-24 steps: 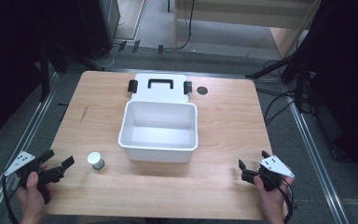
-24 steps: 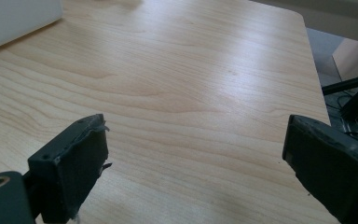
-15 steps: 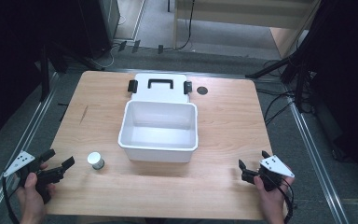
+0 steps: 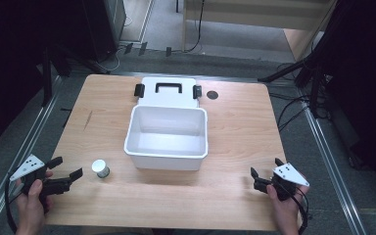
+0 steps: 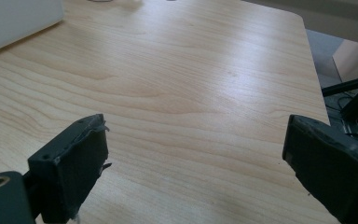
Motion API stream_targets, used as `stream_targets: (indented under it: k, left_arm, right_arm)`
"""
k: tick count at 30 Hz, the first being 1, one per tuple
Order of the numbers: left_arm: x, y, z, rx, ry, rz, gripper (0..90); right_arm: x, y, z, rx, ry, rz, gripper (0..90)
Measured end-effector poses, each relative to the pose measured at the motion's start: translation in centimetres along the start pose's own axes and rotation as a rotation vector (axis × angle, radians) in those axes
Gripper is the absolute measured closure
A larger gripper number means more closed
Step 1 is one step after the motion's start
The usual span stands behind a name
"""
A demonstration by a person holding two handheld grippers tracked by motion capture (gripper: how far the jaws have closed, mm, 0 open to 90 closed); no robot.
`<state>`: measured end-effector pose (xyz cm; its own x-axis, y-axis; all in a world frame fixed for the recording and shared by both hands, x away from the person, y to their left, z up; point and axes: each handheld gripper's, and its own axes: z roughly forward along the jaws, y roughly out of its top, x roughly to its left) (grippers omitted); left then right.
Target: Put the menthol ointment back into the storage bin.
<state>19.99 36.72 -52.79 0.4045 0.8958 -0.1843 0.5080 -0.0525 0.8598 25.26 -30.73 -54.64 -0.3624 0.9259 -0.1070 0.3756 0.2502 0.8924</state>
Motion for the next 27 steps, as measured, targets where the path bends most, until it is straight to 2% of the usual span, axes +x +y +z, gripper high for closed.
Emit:
stream_targets:
  k: [1,2,3,4,5,6,9,10,11,15,16,17,18,19,21,22,23,24,25,27]
  left_arm:
    - [-0.3,0.3,0.0,0.018,-0.004,0.016,3.1]
    - [-0.7,1.0,0.0,0.066,-0.005,0.047,3.1]
    - [-0.7,1.0,0.0,0.066,-0.005,0.047,3.1]
    - [-1.1,1.5,0.0,0.101,-0.017,0.080,3.1]
    - [-1.1,1.5,0.0,0.101,-0.017,0.080,3.1]
    - [-1.4,1.7,0.0,0.123,-0.025,0.099,3.1]
    - [-2.4,2.6,0.2,0.204,-0.015,0.183,3.1]
    - [-2.9,3.1,0.2,0.247,-0.013,0.228,3.1]
    - [-2.9,3.1,0.2,0.247,-0.013,0.228,3.1]
    - [-3.9,4.1,0.3,0.315,-0.009,0.286,3.2]
    - [-4.3,4.7,0.3,0.355,-0.008,0.314,3.2]
    - [-4.3,4.7,0.3,0.355,-0.008,0.314,3.2]
    - [-4.6,5.2,0.4,0.394,0.009,0.339,3.2]
    - [-4.6,5.2,0.4,0.394,0.009,0.339,3.2]
    - [-5.0,5.7,0.7,0.449,0.016,0.367,3.2]
    - [-5.3,6.0,1.0,0.493,0.024,0.389,3.2]
    - [-5.3,6.0,1.0,0.493,0.024,0.389,3.4]
    - [-5.6,6.5,1.3,0.543,0.028,0.409,5.4]
    - [-5.6,6.5,1.3,0.543,0.028,0.409,6.6]
    - [-5.8,7.0,1.7,0.594,0.029,0.415,7.1]
  right_arm:
    - [0.0,0.0,0.0,0.000,0.000,0.000,6.9]
    - [0.0,0.0,0.0,0.000,0.000,0.001,6.9]
    - [0.0,0.0,0.0,0.000,0.000,0.001,6.9]
    - [0.0,0.0,0.0,0.002,0.000,0.000,6.9]
    - [0.0,0.0,0.0,0.002,0.000,0.000,6.9]
    - [0.0,0.0,0.0,0.003,0.000,-0.002,6.9]
    - [0.0,0.0,0.0,0.006,0.000,-0.006,6.9]
    - [0.0,0.0,0.0,0.006,-0.001,-0.008,6.9]
    - [0.0,0.0,0.0,0.006,-0.001,-0.008,6.9]
    - [0.1,0.0,0.1,0.006,-0.001,-0.008,6.9]
    - [0.1,0.0,0.1,0.007,-0.001,-0.008,6.9]
    - [0.1,0.0,0.0,0.007,-0.001,-0.008,6.9]
    - [0.1,0.0,0.0,0.006,-0.001,-0.008,6.9]
    - [0.1,0.0,0.0,0.006,-0.001,-0.008,6.9]
    - [0.1,0.0,0.0,0.007,0.000,-0.003,6.9]
    - [0.0,0.0,0.0,0.006,0.001,-0.003,6.9]
    - [0.0,0.0,0.0,0.006,0.001,-0.003,6.9]
    - [0.0,0.0,0.0,0.005,0.001,-0.002,6.9]
    - [0.0,0.0,0.0,0.005,0.001,-0.002,6.9]
    - [0.0,0.0,0.0,0.004,0.001,-0.001,6.9]
